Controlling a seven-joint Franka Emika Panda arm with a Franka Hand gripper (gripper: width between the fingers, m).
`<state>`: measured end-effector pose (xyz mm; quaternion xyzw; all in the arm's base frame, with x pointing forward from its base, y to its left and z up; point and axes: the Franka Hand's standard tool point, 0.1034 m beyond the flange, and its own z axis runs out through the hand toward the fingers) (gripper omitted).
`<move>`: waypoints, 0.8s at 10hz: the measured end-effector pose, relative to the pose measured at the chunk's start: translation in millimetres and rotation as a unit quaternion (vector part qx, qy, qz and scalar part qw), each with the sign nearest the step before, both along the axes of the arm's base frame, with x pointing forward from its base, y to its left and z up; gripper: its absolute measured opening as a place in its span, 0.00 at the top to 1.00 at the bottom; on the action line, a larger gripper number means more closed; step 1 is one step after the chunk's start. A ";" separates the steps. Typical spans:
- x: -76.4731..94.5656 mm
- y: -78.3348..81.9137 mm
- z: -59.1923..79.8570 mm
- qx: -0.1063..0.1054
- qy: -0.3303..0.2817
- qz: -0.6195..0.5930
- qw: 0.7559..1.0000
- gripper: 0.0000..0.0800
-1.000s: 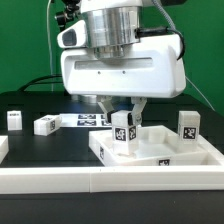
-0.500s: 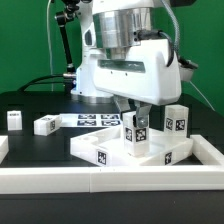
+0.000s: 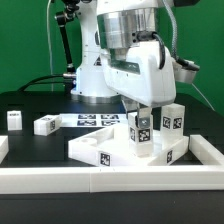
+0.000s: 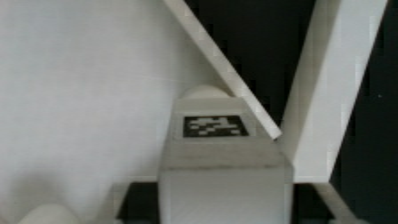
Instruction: Assemble square table
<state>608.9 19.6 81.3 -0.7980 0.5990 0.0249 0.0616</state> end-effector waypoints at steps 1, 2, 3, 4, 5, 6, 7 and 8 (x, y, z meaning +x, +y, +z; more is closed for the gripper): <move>-0.4 0.1 -0.6 -0.001 -0.002 0.019 1.000 0.43; -0.6 2.0 -0.9 -0.001 -0.004 0.043 0.999 0.24; -0.7 2.5 -1.0 -0.005 -0.014 0.126 0.992 0.21; -0.2 2.7 -1.1 -0.007 -0.021 0.178 0.984 0.21; 0.7 2.9 -0.9 -0.009 -0.031 0.246 0.969 0.19; 0.4 2.6 -1.1 -0.010 -0.034 0.273 0.961 0.19; 0.4 2.2 -1.1 -0.011 -0.038 0.305 0.951 0.19; 0.4 2.0 -1.2 -0.012 -0.042 0.333 0.942 0.19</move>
Offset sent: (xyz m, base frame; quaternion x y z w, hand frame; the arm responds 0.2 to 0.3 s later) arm 0.0058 0.0104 -0.0012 0.0010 -0.0278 -0.2348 0.9716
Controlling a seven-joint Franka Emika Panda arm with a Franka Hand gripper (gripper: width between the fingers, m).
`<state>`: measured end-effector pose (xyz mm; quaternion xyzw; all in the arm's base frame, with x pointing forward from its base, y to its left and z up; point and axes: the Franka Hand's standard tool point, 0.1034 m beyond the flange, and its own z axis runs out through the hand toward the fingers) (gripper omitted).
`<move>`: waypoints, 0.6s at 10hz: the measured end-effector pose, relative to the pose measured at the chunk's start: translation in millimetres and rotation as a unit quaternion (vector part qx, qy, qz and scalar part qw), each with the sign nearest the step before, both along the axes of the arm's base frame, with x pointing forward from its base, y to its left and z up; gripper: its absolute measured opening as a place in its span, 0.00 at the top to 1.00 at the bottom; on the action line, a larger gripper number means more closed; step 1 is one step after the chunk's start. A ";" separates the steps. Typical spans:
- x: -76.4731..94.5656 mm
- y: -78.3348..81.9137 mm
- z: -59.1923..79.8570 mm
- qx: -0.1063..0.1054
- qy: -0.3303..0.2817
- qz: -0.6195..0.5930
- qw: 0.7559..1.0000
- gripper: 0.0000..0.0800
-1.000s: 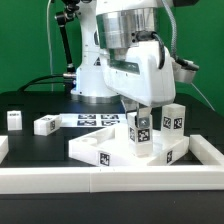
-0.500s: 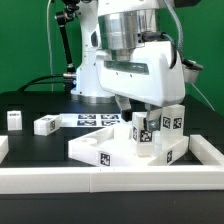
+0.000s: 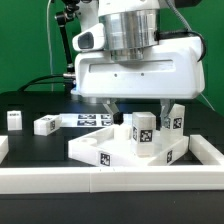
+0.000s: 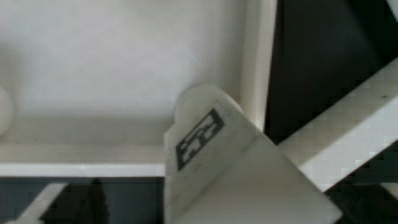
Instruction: Assemble square table
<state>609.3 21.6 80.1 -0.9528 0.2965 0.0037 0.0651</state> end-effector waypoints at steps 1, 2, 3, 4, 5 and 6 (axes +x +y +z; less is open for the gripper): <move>0.0 -0.3 -0.1 -0.002 -0.006 0.048 0.999 0.19; -1.0 0.1 -0.9 -0.018 -0.007 0.101 0.995 0.19; -1.1 -1.3 -0.8 -0.032 -0.010 0.170 0.985 0.19; -0.6 -2.5 -0.3 -0.038 -0.014 0.220 0.975 0.19; -0.7 -1.3 -0.3 -0.046 -0.015 0.260 0.964 0.19; -0.9 1.4 -0.3 -0.052 -0.015 0.289 0.956 0.19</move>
Offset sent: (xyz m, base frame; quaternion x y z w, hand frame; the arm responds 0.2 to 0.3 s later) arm 0.0021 -0.0043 0.0050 -0.0405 -0.0120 -0.2648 0.9634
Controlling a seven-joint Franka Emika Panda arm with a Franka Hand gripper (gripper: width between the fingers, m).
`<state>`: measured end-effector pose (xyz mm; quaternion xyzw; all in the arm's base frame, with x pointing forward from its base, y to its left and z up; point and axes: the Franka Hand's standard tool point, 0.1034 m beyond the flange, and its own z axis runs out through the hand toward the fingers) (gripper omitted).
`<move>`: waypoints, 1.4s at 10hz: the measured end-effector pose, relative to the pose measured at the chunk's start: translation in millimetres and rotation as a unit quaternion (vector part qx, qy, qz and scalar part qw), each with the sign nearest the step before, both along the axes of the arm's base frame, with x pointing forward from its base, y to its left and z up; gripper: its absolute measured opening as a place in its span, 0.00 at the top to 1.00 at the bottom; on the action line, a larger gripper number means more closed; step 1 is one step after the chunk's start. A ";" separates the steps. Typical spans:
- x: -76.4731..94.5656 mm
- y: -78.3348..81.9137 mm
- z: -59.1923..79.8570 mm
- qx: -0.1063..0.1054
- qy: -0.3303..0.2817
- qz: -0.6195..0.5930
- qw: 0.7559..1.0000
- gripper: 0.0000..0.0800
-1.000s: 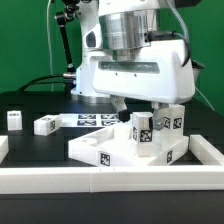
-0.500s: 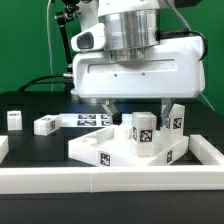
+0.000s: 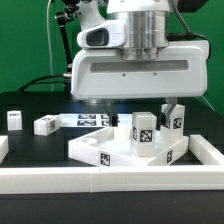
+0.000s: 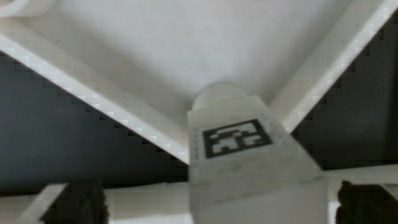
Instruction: Assemble square table
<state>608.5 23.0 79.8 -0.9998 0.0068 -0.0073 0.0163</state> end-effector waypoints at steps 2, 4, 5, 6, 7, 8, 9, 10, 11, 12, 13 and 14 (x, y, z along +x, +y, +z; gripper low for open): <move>0.0 -0.4 0.0 -0.005 -0.002 0.070 0.998 0.19; -0.2 -0.5 -0.2 -0.005 -0.002 0.063 0.998 0.34; -0.3 -0.5 -0.2 -0.005 -0.001 0.063 0.998 0.54; -0.3 -0.5 -0.3 -0.005 -0.001 0.056 0.998 0.54; -0.5 -0.7 -0.4 -0.004 -0.001 0.055 0.998 0.64; -0.5 0.0 -0.5 -0.003 0.000 0.017 1.000 0.64; -0.5 0.3 -0.5 -0.002 0.001 -0.018 1.000 0.64; -0.5 0.4 -0.5 -0.001 0.002 -0.035 0.999 0.64; -0.5 1.3 -0.4 0.001 0.003 -0.072 0.997 0.64; -0.5 1.7 -0.4 0.003 0.004 -0.104 0.995 0.64; -1.0 2.3 -0.9 0.004 0.004 -0.146 0.989 0.64; -4.1 4.0 -3.1 0.010 0.004 -0.208 0.978 0.64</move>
Offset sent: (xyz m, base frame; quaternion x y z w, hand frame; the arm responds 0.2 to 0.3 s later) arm 0.0000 0.0000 0.0000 0.0000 0.0000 0.0000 1.0000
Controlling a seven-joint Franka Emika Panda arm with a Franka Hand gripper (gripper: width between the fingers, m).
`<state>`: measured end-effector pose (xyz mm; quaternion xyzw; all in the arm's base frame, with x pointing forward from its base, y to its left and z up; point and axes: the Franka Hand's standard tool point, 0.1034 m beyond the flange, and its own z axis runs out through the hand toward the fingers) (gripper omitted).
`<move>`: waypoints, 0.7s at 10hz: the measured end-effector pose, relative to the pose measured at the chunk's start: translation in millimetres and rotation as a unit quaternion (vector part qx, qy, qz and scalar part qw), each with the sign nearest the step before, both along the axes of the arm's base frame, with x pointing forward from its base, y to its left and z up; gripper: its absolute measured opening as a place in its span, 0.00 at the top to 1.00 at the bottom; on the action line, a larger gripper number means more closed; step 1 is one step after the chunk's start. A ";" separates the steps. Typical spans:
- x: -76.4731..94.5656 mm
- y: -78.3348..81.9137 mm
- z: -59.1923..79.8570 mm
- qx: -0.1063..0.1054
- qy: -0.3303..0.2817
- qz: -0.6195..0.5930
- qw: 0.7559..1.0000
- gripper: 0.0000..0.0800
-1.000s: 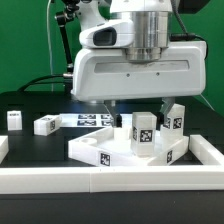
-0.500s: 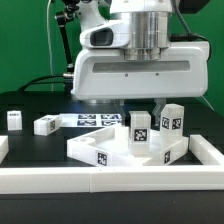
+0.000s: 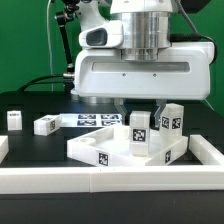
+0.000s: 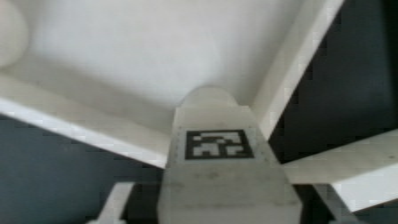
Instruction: Assemble square table
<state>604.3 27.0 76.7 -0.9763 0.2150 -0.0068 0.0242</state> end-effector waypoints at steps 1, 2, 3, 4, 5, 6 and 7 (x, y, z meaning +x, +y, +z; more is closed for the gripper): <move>-1.8 4.2 -0.3 0.003 -0.001 -0.066 0.998 0.64; -2.4 10.0 -0.6 0.006 0.001 -0.121 0.993 0.64; -2.8 15.5 -1.2 0.007 0.000 -0.168 0.986 0.64; -1.5 20.1 -1.3 0.014 -0.004 -0.226 0.974 0.64; -0.7 25.1 -1.3 0.020 -0.004 -0.271 0.962 0.64; -1.0 28.9 -1.3 0.024 -0.002 -0.297 0.955 0.64; -1.3 33.2 -1.3 0.032 0.003 -0.347 0.937 0.64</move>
Offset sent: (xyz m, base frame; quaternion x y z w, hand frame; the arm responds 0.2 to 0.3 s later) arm -0.0134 0.0083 -0.0150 -0.0133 0.0175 0.2987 0.9541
